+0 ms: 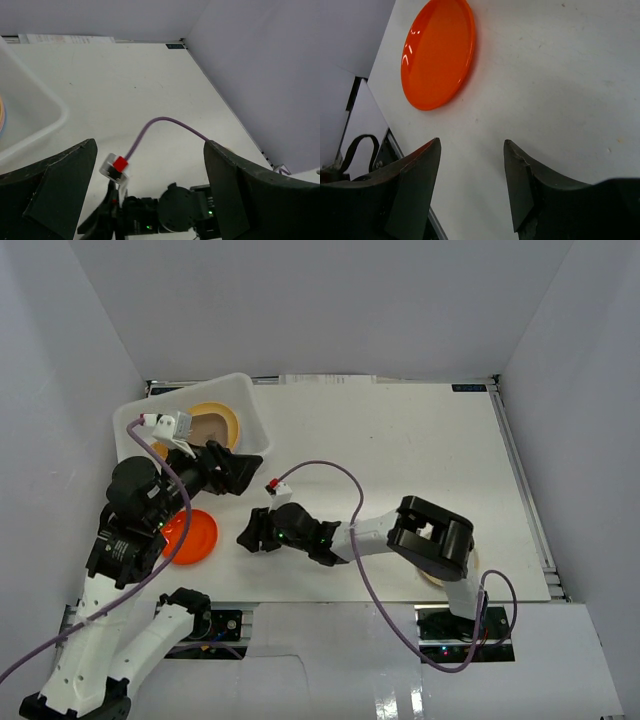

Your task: Place the plates into the plastic bin on the countertop

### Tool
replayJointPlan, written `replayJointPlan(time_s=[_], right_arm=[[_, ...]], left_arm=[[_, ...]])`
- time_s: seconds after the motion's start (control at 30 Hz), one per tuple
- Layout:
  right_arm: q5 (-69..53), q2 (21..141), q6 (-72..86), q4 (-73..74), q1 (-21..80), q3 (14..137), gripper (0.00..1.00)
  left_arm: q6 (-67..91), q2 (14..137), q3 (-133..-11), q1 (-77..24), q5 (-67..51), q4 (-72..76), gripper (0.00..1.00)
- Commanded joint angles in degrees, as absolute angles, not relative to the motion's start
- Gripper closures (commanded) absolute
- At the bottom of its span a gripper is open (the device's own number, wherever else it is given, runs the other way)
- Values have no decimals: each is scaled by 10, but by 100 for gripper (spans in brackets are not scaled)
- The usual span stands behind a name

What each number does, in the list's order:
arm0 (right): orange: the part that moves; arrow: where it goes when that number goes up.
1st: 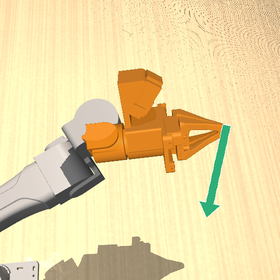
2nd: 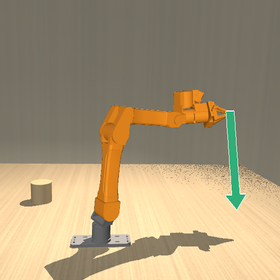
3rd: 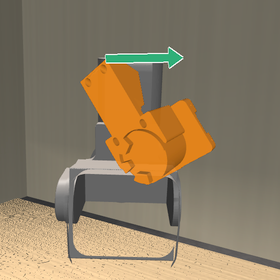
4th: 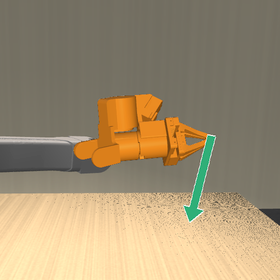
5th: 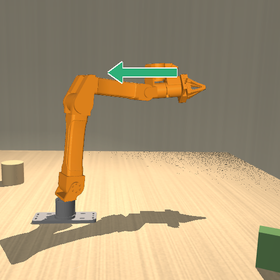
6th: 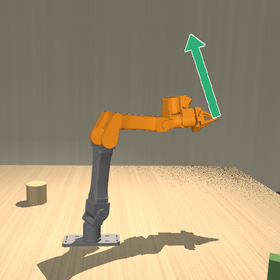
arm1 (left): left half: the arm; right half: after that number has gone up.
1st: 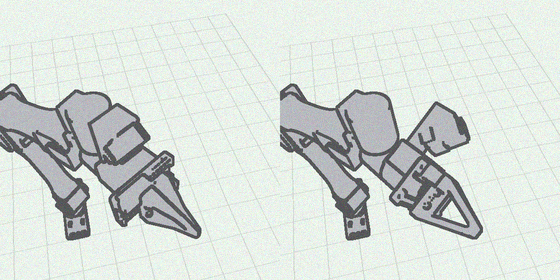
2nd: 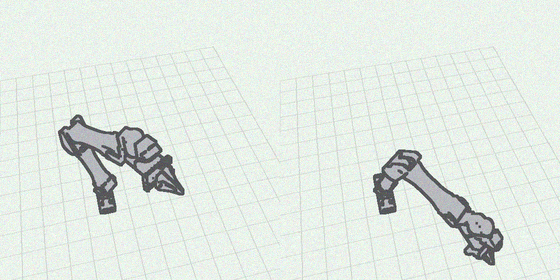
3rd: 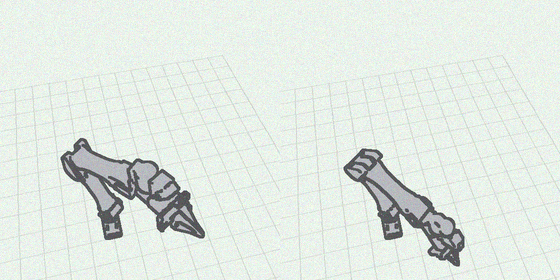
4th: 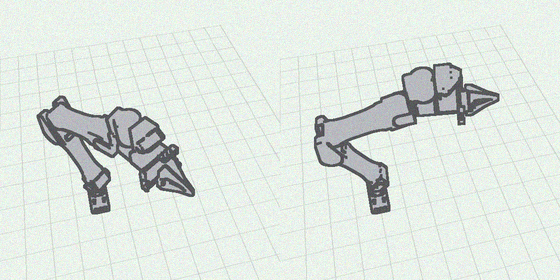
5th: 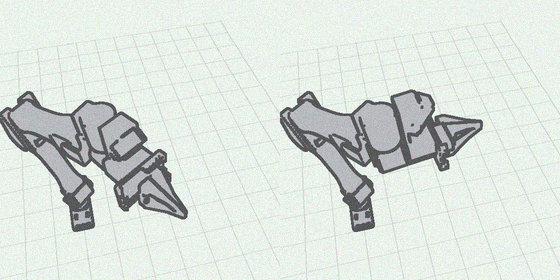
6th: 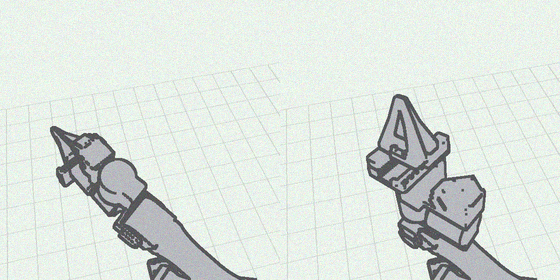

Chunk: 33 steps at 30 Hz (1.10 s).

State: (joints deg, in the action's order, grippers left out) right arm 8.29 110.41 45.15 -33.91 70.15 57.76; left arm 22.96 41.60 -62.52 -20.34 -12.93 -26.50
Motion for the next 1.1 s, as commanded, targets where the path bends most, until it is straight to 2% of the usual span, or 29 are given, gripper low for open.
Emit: replayJointPlan(time_s=[0.0,0.23,0.3,0.5,0.53,0.6,0.63,0.67,0.7,0.87,1.07], right_arm=[[84,1169,536,-384,706,661,41],[85,1308,610,-355,714,796,45],[83,1332,601,-289,714,852,46],[33,1372,621,-300,690,881,49],[23,1378,629,-301,685,888,51],[9,1385,649,-307,680,885,65],[9,1383,651,-324,679,873,72],[14,1381,651,-330,679,868,86],[20,1372,648,-333,679,862,90],[32,1301,628,-420,681,763,92],[55,1116,500,-432,684,672,92]], left_arm=[[239,394,-614,-201,-159,-307,2],[251,351,-606,-201,-220,-338,2],[247,343,-610,-201,-223,-355,2],[239,332,-649,-201,-243,-403,2],[238,330,-653,-200,-249,-406,2],[237,326,-662,-201,-244,-417,2],[237,323,-669,-201,-237,-420,2],[237,322,-671,-200,-231,-423,2],[238,321,-675,-201,-227,-424,2],[239,330,-708,-201,-227,-423,2],[241,329,-737,-201,-223,-382,2]])
